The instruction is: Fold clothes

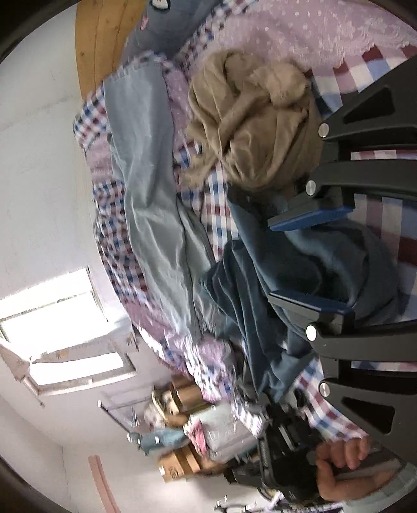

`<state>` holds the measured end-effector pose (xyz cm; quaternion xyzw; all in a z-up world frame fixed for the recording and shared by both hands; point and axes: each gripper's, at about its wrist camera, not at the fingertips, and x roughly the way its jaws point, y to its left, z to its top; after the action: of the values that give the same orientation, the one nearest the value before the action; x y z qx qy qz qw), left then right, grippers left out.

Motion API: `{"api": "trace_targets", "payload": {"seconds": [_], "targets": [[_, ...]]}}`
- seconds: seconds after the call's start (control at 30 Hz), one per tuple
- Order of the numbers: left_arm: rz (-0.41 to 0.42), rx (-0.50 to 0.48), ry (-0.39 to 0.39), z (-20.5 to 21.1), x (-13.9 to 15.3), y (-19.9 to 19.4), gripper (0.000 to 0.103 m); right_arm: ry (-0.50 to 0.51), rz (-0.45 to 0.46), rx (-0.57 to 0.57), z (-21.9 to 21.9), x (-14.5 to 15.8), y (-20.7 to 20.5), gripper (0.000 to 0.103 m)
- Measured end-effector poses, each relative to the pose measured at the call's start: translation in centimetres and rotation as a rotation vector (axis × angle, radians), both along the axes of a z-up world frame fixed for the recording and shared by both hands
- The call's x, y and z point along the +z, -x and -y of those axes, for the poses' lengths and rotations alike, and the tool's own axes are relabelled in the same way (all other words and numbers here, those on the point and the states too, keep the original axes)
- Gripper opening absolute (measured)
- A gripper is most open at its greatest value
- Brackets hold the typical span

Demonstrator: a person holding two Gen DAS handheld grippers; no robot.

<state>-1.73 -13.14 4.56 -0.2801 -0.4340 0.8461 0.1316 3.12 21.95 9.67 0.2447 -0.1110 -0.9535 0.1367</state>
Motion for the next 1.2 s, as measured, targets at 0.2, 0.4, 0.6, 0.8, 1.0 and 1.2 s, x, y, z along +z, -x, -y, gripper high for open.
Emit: {"api": "trace_targets", "payload": {"seconds": [0.2,0.4,0.6,0.8,1.0,1.2], "targets": [[-0.02,0.064,-0.008,2.2,0.5,-0.3,0.002,-0.055,0.001,0.197,3.8,0.0,-0.9,0.041],[-0.019,0.071,0.018,2.3,0.6,-0.5,0.002,-0.224,-0.024,0.287,7.8,-0.6,-2.1,0.036],[-0.03,0.094,0.025,2.7,0.9,-0.8,0.002,-0.317,-0.096,0.294,9.3,-0.2,-3.6,0.031],[-0.054,0.111,0.045,2.8,1.5,-1.2,0.002,-0.422,-0.098,0.284,10.8,-0.7,-3.9,0.032],[-0.064,0.116,0.058,2.8,1.8,-1.4,0.002,-0.424,-0.051,0.184,9.7,-1.4,-2.5,0.032],[-0.065,0.125,0.059,3.2,1.8,-1.5,0.002,-0.362,0.005,0.134,8.1,-1.5,-1.2,0.008]]}}
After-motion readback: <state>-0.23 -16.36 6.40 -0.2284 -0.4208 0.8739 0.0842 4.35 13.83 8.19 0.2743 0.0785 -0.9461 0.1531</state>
